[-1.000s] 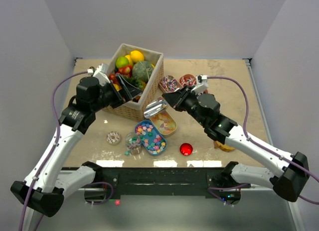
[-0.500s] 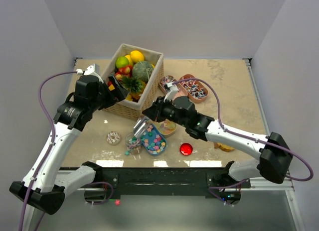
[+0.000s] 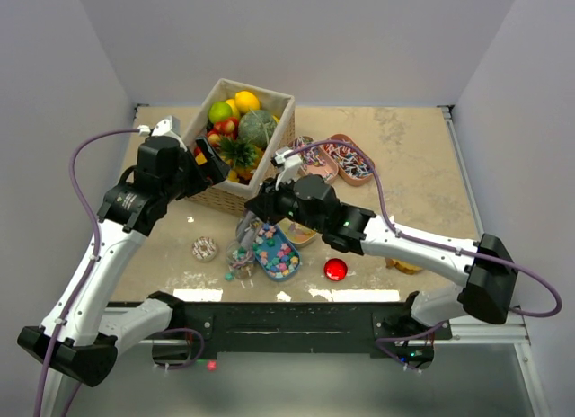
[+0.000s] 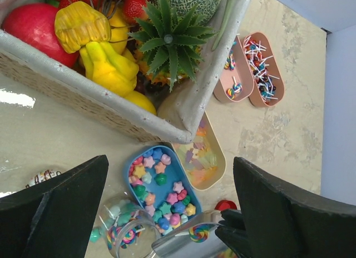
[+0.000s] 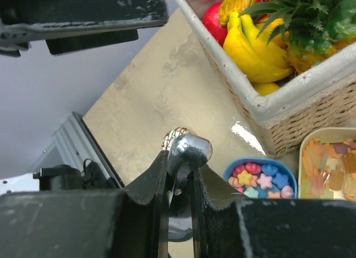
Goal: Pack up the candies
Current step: Place the fake candies in the packing bottle, then move the storage box to the center of the board, then scoop the fake candies from the storage box.
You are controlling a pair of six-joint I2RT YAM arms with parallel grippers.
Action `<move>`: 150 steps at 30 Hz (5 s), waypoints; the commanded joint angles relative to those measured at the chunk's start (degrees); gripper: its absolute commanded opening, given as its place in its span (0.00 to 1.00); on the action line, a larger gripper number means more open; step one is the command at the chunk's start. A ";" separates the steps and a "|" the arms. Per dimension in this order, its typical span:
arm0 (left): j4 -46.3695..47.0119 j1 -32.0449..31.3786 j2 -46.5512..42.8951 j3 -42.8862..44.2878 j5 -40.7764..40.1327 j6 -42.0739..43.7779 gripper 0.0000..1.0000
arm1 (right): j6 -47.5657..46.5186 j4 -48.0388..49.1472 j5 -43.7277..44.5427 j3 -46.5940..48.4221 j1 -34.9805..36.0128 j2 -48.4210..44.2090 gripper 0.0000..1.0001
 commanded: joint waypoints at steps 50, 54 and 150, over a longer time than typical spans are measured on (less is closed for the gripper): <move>19.11 0.21 28.44 16.49 39.07 23.86 0.95 | -6.55 3.96 51.98 10.97 -36.27 19.75 0.00; 18.76 0.21 30.55 18.51 40.21 25.63 0.95 | -5.31 4.31 50.93 13.25 -37.77 24.15 0.00; 26.14 -19.56 61.67 25.63 22.37 21.94 0.60 | -34.22 19.86 2.85 -14.68 -40.23 0.35 0.00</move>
